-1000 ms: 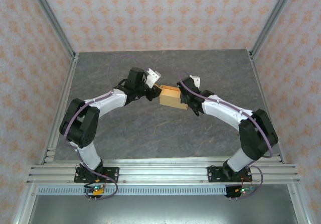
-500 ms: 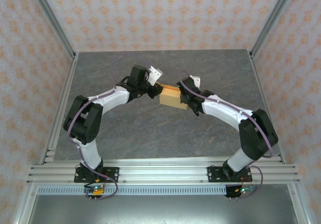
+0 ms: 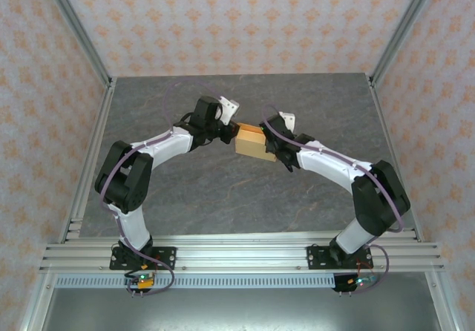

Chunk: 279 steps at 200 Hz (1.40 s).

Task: Fold the paper box

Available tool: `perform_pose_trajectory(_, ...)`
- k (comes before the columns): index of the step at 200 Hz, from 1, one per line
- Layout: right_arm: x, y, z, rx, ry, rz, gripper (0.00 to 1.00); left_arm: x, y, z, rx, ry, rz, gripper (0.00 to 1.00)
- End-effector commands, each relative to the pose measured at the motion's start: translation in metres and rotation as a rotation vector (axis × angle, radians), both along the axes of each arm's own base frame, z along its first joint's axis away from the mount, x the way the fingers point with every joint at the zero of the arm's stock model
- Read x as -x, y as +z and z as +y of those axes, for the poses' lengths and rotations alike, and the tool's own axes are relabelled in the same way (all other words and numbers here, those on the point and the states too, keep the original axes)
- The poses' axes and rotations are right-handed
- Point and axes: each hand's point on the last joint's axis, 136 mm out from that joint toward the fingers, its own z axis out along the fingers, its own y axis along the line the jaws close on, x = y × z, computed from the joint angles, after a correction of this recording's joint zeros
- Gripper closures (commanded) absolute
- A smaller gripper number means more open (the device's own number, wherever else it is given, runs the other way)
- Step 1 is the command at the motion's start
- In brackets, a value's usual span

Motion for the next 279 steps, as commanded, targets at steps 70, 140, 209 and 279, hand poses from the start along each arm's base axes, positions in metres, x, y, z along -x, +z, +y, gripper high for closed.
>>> perform_pose_trajectory(70, 0.007, -0.020, -0.007, 0.078, -0.048, 0.060, 0.88, 0.011, 0.036, 0.010, 0.086, 0.152, 0.087, 1.00)
perform_pose_trajectory(140, 0.006, -0.022, -0.008, 0.093, -0.053, 0.059, 0.88, 0.016, 0.038, 0.016, -0.024, 0.134, 0.168, 1.00)
perform_pose_trajectory(209, 0.006, -0.022, -0.008, 0.095, -0.050, 0.059, 0.88, 0.027, 0.014, 0.021, -0.066, 0.156, 0.265, 1.00)
perform_pose_trajectory(279, 0.006, -0.024, -0.012, 0.118, -0.069, 0.063, 0.88, 0.029, 0.007, 0.027, 0.006, 0.323, 0.380, 1.00)
